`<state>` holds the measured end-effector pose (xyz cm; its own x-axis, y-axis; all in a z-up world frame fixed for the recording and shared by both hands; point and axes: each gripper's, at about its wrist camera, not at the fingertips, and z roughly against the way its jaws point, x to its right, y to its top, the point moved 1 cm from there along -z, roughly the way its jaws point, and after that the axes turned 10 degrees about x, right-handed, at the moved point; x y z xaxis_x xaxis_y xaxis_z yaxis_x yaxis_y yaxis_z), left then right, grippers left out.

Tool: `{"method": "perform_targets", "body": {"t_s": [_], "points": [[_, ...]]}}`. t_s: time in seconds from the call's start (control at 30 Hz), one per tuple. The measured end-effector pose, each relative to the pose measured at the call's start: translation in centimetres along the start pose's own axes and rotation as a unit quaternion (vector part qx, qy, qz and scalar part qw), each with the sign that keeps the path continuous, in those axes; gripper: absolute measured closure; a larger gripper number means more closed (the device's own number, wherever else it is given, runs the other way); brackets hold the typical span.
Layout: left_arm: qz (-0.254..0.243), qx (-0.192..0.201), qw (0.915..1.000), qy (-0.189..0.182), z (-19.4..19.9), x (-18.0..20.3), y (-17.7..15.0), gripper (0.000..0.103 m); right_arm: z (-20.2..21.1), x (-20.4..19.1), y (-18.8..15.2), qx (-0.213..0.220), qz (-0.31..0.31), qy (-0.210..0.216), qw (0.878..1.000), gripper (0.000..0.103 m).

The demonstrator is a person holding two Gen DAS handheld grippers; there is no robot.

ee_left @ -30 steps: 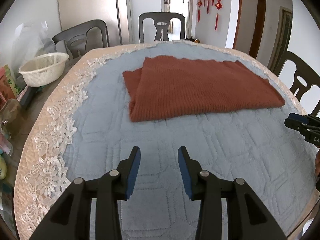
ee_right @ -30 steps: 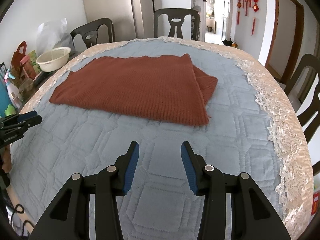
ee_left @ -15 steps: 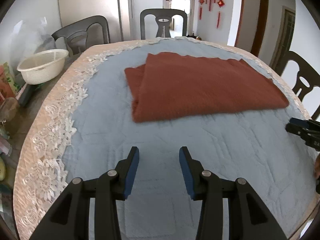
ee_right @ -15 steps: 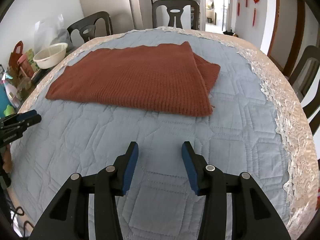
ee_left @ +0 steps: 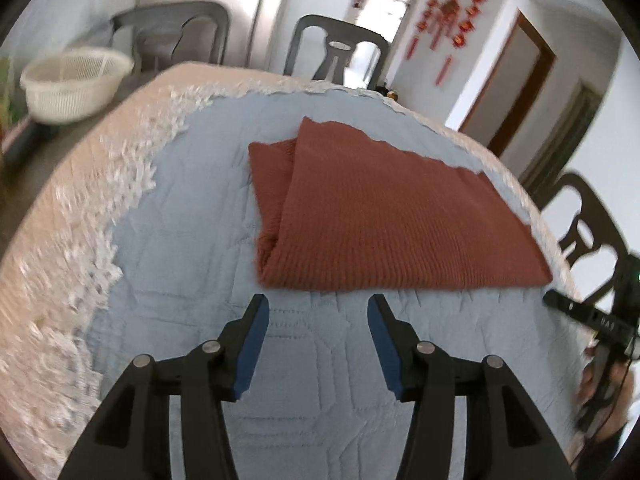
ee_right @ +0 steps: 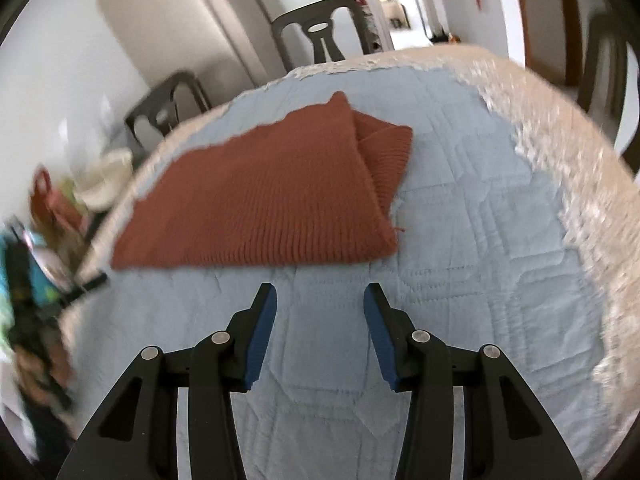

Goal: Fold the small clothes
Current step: 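Move both open grippers to the folded edge of the sweater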

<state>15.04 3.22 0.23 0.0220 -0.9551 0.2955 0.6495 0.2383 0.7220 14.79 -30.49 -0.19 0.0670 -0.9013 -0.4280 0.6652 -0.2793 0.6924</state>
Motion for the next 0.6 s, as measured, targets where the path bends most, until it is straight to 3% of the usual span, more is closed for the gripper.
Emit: {"method": "perform_targets", "body": {"t_s": [0.07, 0.27, 0.33, 0.4, 0.6], "points": [[0.028, -0.005, 0.9995, -0.011, -0.5, -0.3, 0.0, 0.047, -0.3, 0.5, 0.4, 0.0, -0.03, 0.024, 0.999, 0.049], [0.067, 0.007, 0.9971, -0.034, -1.7, -0.9, 1.3, 0.045, -1.6, 1.9, 2.1, 0.003, -0.104, 0.057, 0.993, 0.048], [0.088, -0.001, 0.9945, -0.057, -2.5, -1.7, 1.9, 0.044, -2.0, 2.3, 2.6, 0.002, -0.12, 0.067, 0.991, 0.048], [0.092, -0.006, 0.9927, -0.077, -3.1, -2.1, 2.3, 0.042, -2.5, 2.6, 3.0, 0.002, -0.13, 0.075, 0.989, 0.048], [0.089, -0.003, 0.9926, -0.082, -4.1, -2.7, 3.5, 0.042, -3.5, 2.5, 4.0, 0.007, -0.137, 0.08, 0.987, 0.048]]}}
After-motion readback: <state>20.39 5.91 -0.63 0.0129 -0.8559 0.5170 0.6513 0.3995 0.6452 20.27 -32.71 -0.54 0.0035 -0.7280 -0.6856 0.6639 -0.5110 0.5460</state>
